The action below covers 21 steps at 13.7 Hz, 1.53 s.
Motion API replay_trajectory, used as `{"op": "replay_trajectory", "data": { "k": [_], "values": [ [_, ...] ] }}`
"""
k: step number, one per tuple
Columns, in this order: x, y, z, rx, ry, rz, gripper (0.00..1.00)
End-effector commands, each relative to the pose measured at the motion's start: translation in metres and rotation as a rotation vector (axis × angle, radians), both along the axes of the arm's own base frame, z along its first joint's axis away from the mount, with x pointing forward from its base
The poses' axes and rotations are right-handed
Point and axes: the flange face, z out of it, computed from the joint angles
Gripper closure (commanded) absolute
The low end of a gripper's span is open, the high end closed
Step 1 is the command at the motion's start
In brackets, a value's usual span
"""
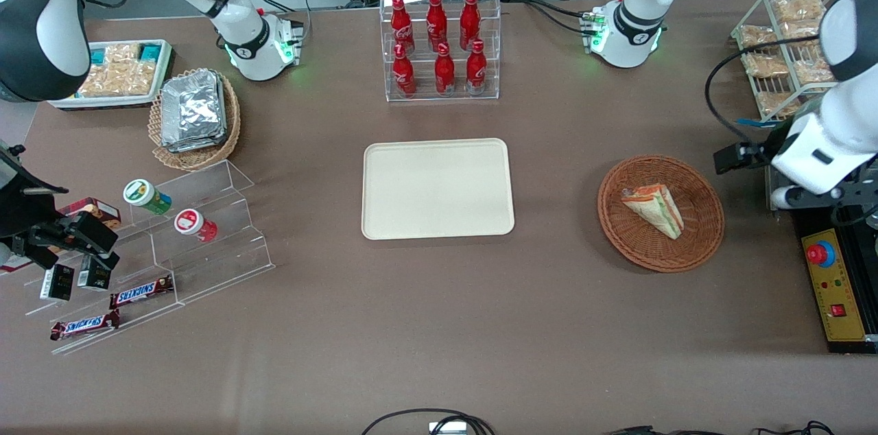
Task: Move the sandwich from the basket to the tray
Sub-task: 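Move the left gripper over the sandwich in the wicker basket, then lower the open left gripper around the wrapped sandwich and close it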
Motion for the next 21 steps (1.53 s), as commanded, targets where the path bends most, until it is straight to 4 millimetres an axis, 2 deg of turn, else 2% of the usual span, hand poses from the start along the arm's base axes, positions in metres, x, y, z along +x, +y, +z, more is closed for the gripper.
{"op": "replay_trajectory", "data": {
  "k": [1, 4, 7, 12, 15, 19, 21],
  "values": [
    [-0.012, -0.006, -0.045, 0.032, -0.02, 0.098, 0.0],
    [-0.026, -0.004, -0.094, 0.038, -0.034, 0.167, 0.0],
    [-0.037, -0.007, -0.134, 0.048, -0.06, 0.281, 0.0],
    [-0.051, -0.009, -0.185, 0.051, -0.086, 0.42, 0.0],
    [-0.055, -0.009, -0.208, 0.053, -0.082, 0.474, 0.0],
    [-0.067, -0.006, -0.252, 0.036, -0.112, 0.54, 0.0],
    [-0.07, -0.007, -0.267, 0.029, -0.116, 0.554, 0.0]
  ]
}}
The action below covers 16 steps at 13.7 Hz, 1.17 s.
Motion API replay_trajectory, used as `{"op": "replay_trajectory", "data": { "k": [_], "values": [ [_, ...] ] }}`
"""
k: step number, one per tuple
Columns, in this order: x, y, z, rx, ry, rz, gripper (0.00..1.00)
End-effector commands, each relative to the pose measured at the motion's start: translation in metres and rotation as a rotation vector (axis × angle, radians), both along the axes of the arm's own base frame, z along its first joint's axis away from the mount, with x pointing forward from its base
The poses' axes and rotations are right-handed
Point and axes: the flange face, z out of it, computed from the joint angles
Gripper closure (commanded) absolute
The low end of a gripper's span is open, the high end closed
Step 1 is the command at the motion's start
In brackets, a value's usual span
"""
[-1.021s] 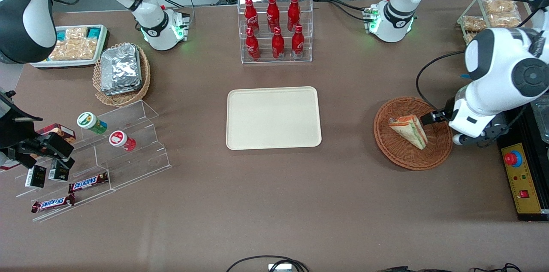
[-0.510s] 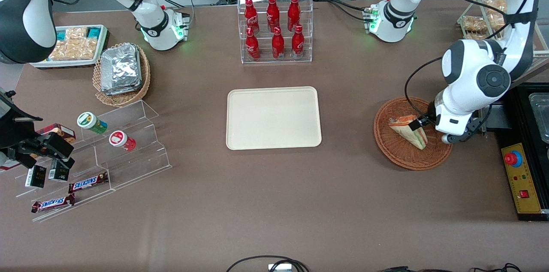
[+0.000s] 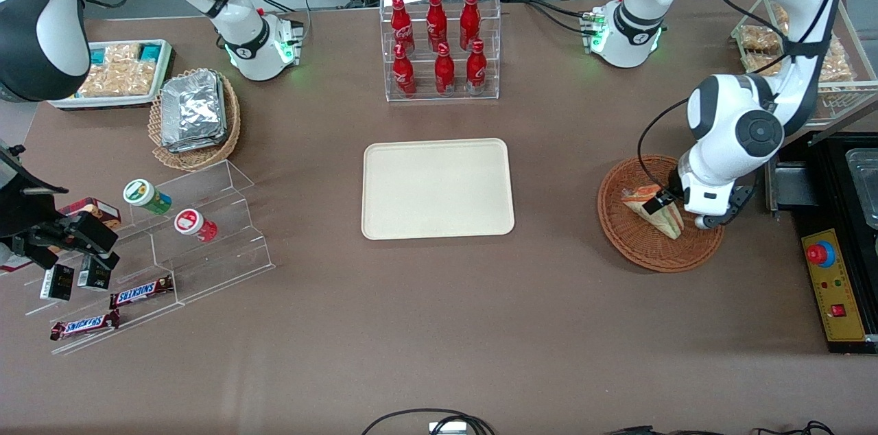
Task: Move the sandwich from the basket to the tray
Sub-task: 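Lower the open left gripper around the wrapped sandwich and close it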
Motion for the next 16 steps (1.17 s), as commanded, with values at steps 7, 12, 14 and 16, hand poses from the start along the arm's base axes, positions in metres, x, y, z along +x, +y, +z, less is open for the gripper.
{"op": "replay_trajectory", "data": {
  "k": [7, 12, 14, 16],
  "values": [
    [-0.001, 0.006, -0.013, 0.006, -0.008, 0.066, 1.0],
    [0.034, -0.025, 0.072, 0.032, 0.057, 0.015, 1.0],
    [0.041, -0.057, 0.101, 0.034, 0.058, -0.037, 1.0],
    [0.039, -0.101, 0.119, 0.034, 0.059, -0.114, 1.0]
  ]
}}
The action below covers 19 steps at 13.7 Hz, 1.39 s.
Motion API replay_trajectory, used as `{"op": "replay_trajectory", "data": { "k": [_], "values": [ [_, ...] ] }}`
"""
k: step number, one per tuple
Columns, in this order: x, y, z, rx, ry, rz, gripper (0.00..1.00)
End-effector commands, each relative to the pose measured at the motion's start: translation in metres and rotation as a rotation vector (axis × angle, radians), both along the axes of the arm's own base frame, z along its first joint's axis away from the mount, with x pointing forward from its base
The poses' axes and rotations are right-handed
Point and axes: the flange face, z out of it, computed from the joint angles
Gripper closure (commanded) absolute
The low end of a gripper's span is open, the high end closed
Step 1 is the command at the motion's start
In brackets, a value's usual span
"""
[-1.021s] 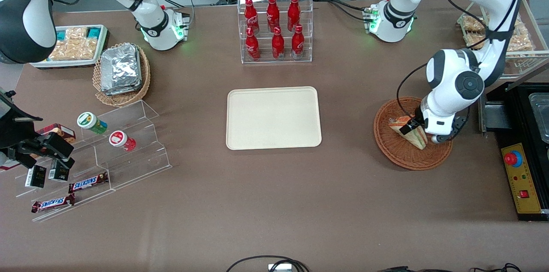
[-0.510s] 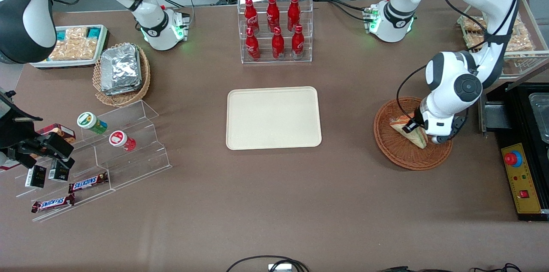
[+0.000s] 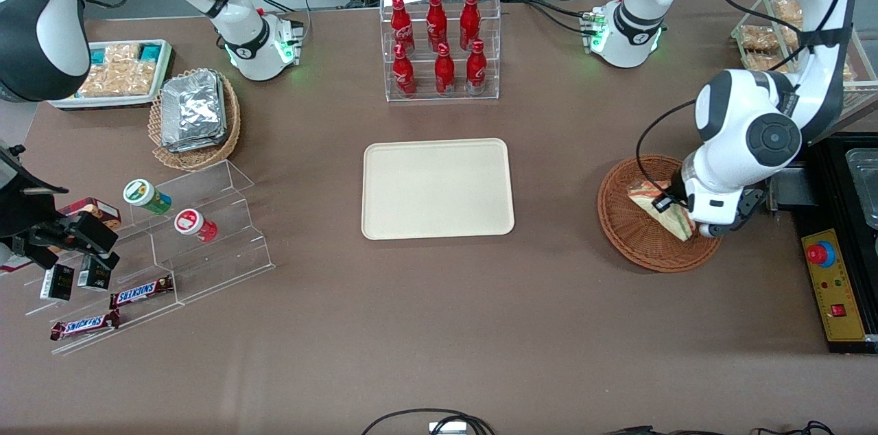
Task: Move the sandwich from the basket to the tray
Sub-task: 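Lift the sandwich and carry it over the cream tray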
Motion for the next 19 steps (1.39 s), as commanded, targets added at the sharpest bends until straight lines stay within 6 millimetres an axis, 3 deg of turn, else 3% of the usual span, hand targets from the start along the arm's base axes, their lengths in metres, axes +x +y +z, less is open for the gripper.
{"op": "replay_trajectory", "data": {
  "k": [1, 6, 9, 13, 19],
  "values": [
    [-0.006, -0.059, 0.019, 0.009, -0.002, -0.092, 1.0],
    [-0.033, -0.166, 0.031, 0.012, -0.041, -0.296, 1.0],
    [-0.068, -0.233, 0.007, 0.075, -0.035, -0.475, 1.0],
    [-0.104, -0.297, -0.024, 0.061, -0.056, -0.617, 1.0],
    [-0.128, -0.361, -0.073, 0.001, -0.071, -0.702, 1.0]
  ]
}}
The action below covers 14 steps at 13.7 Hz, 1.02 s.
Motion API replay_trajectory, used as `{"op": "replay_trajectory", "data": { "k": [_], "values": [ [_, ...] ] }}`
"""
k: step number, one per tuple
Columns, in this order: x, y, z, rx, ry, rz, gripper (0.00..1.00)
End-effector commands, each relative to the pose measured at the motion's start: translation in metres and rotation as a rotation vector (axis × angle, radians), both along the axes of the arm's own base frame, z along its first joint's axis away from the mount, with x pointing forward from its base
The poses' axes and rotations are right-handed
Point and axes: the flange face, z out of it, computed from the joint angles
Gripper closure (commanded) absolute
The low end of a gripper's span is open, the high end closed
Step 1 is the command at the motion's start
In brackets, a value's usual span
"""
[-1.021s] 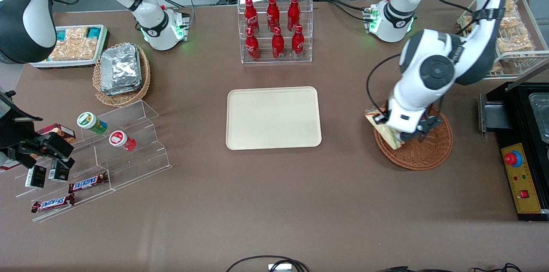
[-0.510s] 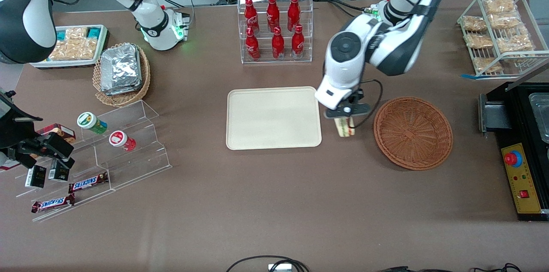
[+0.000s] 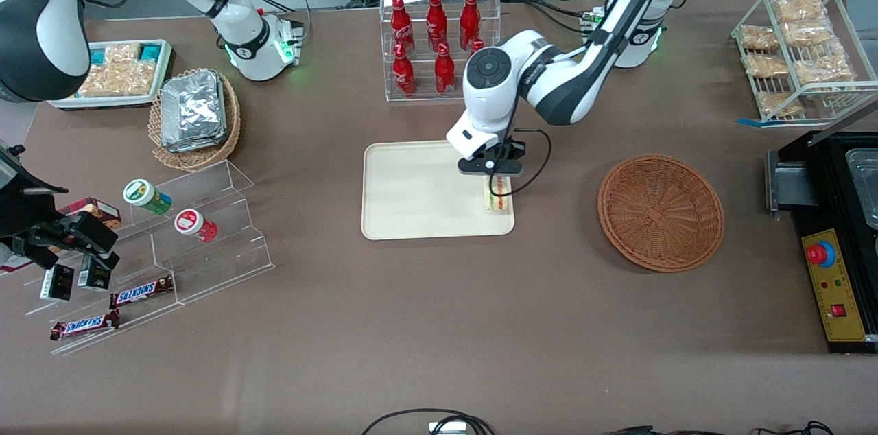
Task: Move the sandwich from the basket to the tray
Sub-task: 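Lower the sandwich onto the tray and open the left gripper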
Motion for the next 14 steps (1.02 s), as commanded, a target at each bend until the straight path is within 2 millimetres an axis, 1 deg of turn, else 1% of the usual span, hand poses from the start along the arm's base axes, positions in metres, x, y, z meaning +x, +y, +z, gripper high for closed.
{"op": "replay_trajectory", "data": {
  "k": [1, 2, 3, 4, 5, 7, 8, 9, 11, 12, 13, 14],
  "values": [
    [0.002, -0.032, -0.023, 0.003, 0.006, -0.028, 0.98],
    [0.001, -0.037, -0.033, 0.001, 0.016, -0.049, 0.93],
    [-0.001, -0.039, -0.049, 0.007, 0.03, -0.056, 0.92],
    [-0.007, -0.045, -0.057, 0.021, 0.026, -0.083, 0.91],
    [-0.012, -0.044, -0.065, 0.038, 0.031, -0.098, 0.91],
    [-0.018, -0.046, -0.073, 0.049, 0.041, -0.11, 0.91],
    [-0.018, -0.046, -0.076, 0.052, 0.046, -0.11, 0.88],
    [-0.02, -0.046, -0.078, 0.055, 0.049, -0.108, 0.77],
    [-0.02, -0.045, -0.079, 0.061, 0.053, -0.096, 0.36],
    [-0.019, -0.045, -0.076, 0.065, 0.053, -0.091, 0.2],
    [-0.017, -0.044, -0.07, 0.073, 0.057, -0.082, 0.06],
    [-0.013, -0.04, -0.061, 0.08, 0.059, -0.066, 0.01]
  ]
}}
